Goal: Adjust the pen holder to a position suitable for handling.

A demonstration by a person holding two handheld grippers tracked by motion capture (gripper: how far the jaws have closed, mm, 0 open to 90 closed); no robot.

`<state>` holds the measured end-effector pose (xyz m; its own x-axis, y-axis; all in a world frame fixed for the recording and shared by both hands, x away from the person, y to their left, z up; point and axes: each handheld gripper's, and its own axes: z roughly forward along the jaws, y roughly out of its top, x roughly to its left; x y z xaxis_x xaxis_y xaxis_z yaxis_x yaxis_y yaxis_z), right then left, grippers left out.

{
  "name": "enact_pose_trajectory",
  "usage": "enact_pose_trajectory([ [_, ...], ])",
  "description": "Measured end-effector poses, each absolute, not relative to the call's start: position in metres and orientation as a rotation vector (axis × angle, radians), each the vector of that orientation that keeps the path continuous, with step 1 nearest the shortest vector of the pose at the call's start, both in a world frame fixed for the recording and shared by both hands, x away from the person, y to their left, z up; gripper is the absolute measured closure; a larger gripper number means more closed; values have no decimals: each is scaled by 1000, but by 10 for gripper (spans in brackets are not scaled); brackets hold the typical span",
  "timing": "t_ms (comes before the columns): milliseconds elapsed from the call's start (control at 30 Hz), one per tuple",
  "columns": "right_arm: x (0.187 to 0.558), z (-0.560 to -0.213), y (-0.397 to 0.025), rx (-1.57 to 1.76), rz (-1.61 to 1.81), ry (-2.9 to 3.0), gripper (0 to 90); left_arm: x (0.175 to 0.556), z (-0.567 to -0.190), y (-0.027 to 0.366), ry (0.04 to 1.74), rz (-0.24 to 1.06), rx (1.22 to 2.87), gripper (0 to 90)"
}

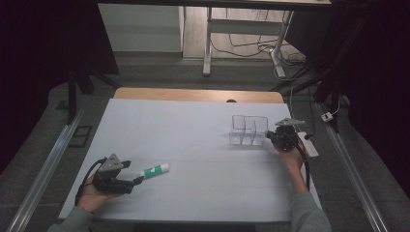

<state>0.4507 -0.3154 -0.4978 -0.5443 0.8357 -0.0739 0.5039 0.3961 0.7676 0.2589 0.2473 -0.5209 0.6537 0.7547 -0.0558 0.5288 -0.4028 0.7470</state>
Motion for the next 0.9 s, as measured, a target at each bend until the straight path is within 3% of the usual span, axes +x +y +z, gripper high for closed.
enact_pose_trajectory([
  [900,455,-498,-283,1087,1004,2253,890,259,-521,247,990,379,2107,198],
])
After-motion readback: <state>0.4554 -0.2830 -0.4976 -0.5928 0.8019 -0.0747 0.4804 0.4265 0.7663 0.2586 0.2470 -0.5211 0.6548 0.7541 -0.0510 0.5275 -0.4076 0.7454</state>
